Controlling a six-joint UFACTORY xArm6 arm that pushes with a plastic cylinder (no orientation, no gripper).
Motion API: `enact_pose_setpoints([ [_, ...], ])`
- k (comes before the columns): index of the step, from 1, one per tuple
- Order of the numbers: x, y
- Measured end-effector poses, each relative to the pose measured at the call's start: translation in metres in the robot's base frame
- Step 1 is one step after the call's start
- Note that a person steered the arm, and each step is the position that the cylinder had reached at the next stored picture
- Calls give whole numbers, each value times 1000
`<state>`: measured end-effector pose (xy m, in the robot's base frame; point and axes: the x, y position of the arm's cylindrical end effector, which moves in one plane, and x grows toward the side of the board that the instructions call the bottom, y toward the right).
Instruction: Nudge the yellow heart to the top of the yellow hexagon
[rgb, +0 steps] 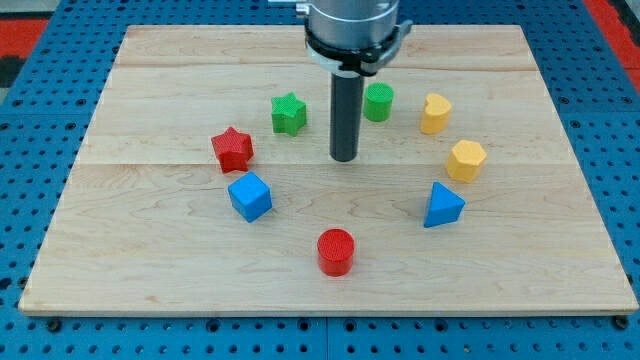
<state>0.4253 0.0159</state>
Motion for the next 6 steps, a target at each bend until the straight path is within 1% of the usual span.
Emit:
enact_pose_setpoints([
  [1,-6,-5],
  [2,7,-25],
  [4,19,-29],
  [6,19,-29],
])
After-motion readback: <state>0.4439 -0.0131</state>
